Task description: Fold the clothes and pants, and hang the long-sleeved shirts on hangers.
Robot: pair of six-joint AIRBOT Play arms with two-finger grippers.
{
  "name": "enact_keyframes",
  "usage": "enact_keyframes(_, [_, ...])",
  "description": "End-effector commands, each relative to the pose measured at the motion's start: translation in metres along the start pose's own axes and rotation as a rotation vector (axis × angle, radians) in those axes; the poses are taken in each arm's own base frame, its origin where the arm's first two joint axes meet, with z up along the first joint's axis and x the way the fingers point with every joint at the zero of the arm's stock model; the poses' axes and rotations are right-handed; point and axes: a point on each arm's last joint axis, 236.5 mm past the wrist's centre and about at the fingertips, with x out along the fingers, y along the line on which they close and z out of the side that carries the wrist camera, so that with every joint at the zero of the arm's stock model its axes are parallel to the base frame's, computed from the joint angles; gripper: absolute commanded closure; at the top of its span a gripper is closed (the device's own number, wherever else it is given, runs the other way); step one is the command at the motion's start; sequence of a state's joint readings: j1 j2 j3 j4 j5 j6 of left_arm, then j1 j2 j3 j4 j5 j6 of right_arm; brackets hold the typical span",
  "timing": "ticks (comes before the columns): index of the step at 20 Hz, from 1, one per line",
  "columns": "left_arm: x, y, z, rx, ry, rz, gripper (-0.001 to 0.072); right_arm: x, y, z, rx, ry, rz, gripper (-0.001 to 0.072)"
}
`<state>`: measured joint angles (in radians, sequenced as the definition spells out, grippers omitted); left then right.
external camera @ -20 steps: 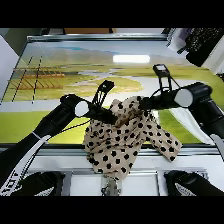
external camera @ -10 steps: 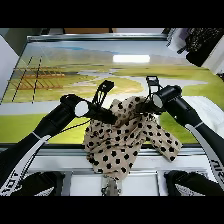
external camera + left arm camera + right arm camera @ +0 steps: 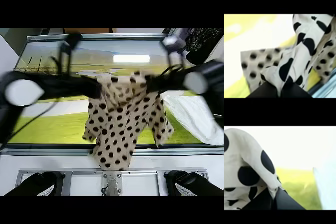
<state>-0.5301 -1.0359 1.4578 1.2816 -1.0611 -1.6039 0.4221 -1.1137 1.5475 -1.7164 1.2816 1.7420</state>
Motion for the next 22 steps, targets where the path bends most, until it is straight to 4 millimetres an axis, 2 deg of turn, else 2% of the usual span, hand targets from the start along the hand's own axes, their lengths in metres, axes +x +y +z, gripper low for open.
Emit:
enact_keyframes(1, [-0.127,-0.049,0.085,0.081,-0.363,-0.067,0.0698,-0.158,0.011,0.073,0.018,-0.385,0.146,0.0704])
enact_keyframes(2, [-0.156,-0.064,0.094,0.104,-0.43,-0.097,0.0699,-0.199,0.016,0.082,0.027,-0.48,0.199,0.0704])
enact_keyframes(3, [-0.183,-0.08,0.101,0.125,-0.491,-0.13,0.0699,-0.231,0.021,0.086,0.033,-0.554,0.249,0.0705])
enact_keyframes(4, [-0.205,-0.093,0.105,0.141,-0.538,-0.163,0.0699,-0.26,0.025,0.088,0.038,-0.621,0.292,0.0705])
enact_keyframes(5, [-0.225,-0.106,0.108,0.158,-0.578,-0.198,0.0698,-0.279,0.029,0.087,0.04,-0.666,0.328,0.0705])
enact_keyframes(7, [-0.252,-0.124,0.112,0.182,-0.637,-0.252,0.0698,-0.303,0.031,0.081,0.064,-0.707,0.368,0.0704])
enact_keyframes(8, [-0.26,-0.13,0.112,0.191,-0.647,-0.271,0.0699,-0.311,0.029,0.078,0.078,-0.719,0.375,0.0705])
enact_keyframes(9, [-0.264,-0.134,0.111,0.196,-0.647,-0.283,0.0698,-0.315,0.028,0.077,0.093,-0.724,0.381,0.0705])
enact_keyframes(11, [-0.258,-0.134,0.107,0.185,-0.615,-0.285,0.0699,-0.315,0.028,0.076,0.132,-0.717,0.396,0.0705])
enact_keyframes(12, [-0.246,-0.132,0.103,0.171,-0.575,-0.281,0.0699,-0.308,0.029,0.076,0.141,-0.693,0.396,0.0704])
enact_keyframes(13, [-0.23,-0.129,0.096,0.148,-0.521,-0.276,0.0699,-0.293,0.029,0.074,0.154,-0.64,0.384,0.0704])
enact_keyframes(15, [-0.177,-0.108,0.072,0.101,-0.352,-0.204,0.0698,-0.241,0.023,0.059,0.146,-0.459,0.297,0.0705])
enact_keyframes(18, [-0.088,-0.044,0.006,-0.006,-0.026,0.032,0.0698,-0.147,0.008,0.028,0.015,-0.139,0.126,0.0704])
enact_keyframes(21, [-0.021,-0.009,-0.06,-0.042,0.219,0.128,0.0699,-0.06,0.001,0.008,-0.079,0.08,0.063,0.0704])
enact_keyframes(22, [-0.003,0.0,-0.083,-0.049,0.29,0.152,0.0699,-0.035,-0.001,-0.003,-0.088,0.151,0.05,0.0704])
